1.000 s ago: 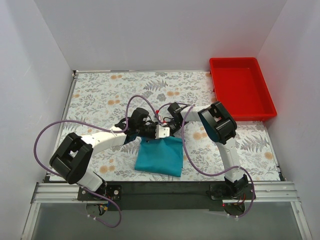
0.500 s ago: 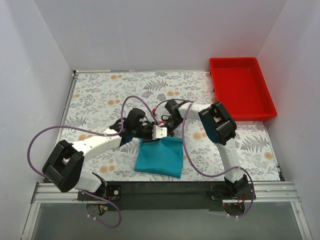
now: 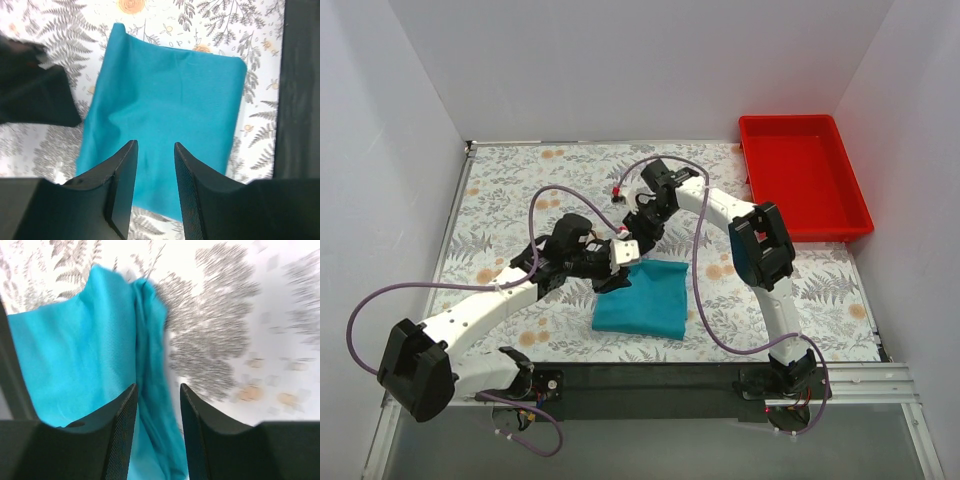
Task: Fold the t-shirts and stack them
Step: Fold the tshirt
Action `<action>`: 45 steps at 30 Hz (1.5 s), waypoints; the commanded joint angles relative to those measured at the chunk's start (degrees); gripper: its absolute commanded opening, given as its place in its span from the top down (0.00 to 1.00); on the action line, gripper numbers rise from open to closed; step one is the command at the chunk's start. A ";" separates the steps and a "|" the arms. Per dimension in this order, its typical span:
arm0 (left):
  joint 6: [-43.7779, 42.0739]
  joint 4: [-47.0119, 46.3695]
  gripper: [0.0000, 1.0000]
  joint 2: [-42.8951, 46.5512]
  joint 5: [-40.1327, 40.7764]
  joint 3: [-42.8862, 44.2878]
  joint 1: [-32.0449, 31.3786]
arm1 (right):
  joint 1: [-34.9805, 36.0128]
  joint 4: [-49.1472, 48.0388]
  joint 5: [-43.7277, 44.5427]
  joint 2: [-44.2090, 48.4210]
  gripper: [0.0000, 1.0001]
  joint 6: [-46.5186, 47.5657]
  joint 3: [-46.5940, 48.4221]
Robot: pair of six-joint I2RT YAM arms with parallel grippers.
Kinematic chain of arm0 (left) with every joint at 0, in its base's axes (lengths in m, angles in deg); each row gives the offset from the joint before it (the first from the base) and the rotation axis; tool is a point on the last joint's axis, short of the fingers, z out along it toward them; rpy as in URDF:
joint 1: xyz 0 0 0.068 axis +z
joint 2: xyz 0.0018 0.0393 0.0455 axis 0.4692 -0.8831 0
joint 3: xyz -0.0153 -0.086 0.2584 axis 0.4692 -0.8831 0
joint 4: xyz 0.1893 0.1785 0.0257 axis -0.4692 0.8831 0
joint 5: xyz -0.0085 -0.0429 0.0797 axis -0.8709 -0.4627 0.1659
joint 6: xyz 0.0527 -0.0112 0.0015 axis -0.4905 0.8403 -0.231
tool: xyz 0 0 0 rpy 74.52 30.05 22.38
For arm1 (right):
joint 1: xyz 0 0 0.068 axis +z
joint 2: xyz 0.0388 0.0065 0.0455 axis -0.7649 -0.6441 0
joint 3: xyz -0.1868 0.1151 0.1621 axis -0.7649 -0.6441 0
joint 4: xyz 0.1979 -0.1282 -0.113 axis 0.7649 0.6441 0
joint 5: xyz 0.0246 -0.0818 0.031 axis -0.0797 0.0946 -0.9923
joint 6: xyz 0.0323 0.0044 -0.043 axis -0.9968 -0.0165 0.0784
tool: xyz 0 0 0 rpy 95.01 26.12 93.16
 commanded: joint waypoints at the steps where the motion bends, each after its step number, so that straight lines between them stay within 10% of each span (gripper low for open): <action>1: 7.06 4.11 0.66 1.85 -4.13 2.30 1.61 | -0.43 4.24 5.49 2.63 0.53 4.22 6.89; 16: -0.21 21.50 0.60 -23.62 -14.15 21.18 22.27 | -10.10 6.17 -1.70 15.81 0.30 8.35 -9.33; 45: -12.98 29.61 0.55 -39.90 -13.89 29.37 22.10 | -10.01 4.42 -1.09 17.93 0.51 11.26 -23.68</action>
